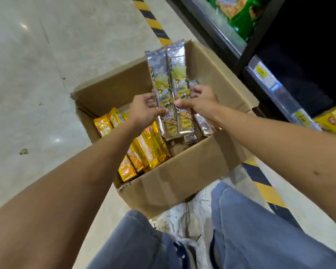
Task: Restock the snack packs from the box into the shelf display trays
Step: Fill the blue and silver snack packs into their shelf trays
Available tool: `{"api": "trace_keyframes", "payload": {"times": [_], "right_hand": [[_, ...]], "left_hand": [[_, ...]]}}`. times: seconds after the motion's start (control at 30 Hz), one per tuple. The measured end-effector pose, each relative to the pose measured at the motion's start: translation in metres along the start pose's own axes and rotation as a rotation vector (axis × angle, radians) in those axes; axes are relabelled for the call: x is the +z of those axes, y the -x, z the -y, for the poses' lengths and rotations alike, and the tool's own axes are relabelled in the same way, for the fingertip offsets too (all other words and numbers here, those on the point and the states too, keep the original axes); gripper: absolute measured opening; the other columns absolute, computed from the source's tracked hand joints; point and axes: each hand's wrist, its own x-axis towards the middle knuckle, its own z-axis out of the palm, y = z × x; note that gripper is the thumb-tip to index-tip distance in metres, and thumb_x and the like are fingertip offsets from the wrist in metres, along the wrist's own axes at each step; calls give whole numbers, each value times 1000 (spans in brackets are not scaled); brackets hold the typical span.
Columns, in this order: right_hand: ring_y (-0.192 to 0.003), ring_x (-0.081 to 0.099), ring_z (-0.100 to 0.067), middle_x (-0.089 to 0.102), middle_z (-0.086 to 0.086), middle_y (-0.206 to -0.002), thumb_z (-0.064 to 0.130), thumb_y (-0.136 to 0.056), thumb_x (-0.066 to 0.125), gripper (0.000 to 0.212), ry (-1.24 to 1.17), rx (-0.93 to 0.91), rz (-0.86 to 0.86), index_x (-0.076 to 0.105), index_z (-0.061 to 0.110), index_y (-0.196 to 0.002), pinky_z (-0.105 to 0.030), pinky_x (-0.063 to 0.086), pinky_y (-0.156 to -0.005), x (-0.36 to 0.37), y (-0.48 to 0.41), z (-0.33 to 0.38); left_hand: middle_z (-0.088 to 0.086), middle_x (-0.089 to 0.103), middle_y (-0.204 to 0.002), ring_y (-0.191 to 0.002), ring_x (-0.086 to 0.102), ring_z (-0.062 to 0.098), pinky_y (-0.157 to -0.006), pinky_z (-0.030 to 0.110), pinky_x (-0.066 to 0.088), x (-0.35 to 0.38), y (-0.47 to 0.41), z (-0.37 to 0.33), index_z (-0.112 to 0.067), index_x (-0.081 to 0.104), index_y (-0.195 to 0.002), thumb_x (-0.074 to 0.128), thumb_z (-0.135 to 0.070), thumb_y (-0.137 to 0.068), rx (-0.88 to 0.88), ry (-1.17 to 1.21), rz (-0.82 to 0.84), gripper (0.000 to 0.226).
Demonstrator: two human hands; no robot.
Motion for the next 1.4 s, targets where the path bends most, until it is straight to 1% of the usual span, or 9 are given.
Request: {"api": "trace_keyframes", "payload": {"times": [0.2,0.4,0.6,0.7,0.8,0.9,0.93,1.07,1.4], "right_hand": [[-58,43,-8,42,16,-49,31,-57,89,61,115,-104,-180,60,8,-107,-33,41,-67,-42,67,73],[-73,55,-13,58,5,-77,32,-64,85,38,381,-236,-275,60,19,-90,-30,44,-62,-87,189,135],[-92,55,-28,56,-6,-84,33,-72,80,48,452,-236,-461,60,10,-109,-40,45,-73,-130,294,144],[-79,43,-20,41,6,-68,35,-71,80,35,443,-226,-522,46,31,-78,-30,32,-56,-153,334,126],[-82,53,-22,61,-6,-87,32,-71,81,44,459,-171,-572,59,15,-105,-36,45,-69,-182,372,107],[-101,56,-22,62,-5,-108,33,-72,80,70,452,-91,-642,50,14,-133,-32,45,-84,-216,404,86],[-104,56,-21,61,-4,-111,34,-72,79,73,449,-62,-657,47,15,-135,-32,45,-85,-228,412,77],[-103,59,-24,63,-6,-111,34,-71,80,70,442,32,-715,49,15,-132,-35,48,-85,-270,441,44],[-113,58,-17,62,-4,-123,33,-69,82,76,321,223,-800,48,19,-135,-28,45,-92,-362,472,-54]], "left_hand": [[28,50,-80,-44,45,-9,-62,22,43,-22,55,-94,0,65,-106,82,1,-64,193,-77,51,46],[5,40,-43,-40,37,-8,-47,8,29,-13,148,-184,7,62,-102,83,-9,-67,329,-196,41,44],[22,64,-117,-96,59,11,-77,20,48,24,235,-220,5,54,-126,83,-8,-67,472,-224,129,67],[21,61,-119,-99,60,12,-75,21,46,47,267,-225,3,55,-127,83,-7,-66,518,-255,172,67],[9,60,-84,-84,52,8,-70,20,43,75,287,-228,-1,56,-127,83,-7,-67,555,-282,245,66],[14,73,-91,-83,25,-1,-65,18,47,109,304,-230,0,66,-112,82,-5,-68,600,-337,334,47],[15,73,-89,-61,48,0,-65,15,48,121,308,-231,-3,68,-108,82,-5,-67,608,-358,356,43],[4,72,-104,-96,67,12,-82,32,56,174,318,-232,-12,66,-116,85,-15,-65,616,-423,464,55],[-1,64,-112,-98,63,14,-79,17,47,323,338,-229,0,63,-119,85,-11,-65,645,-486,560,59]]}}
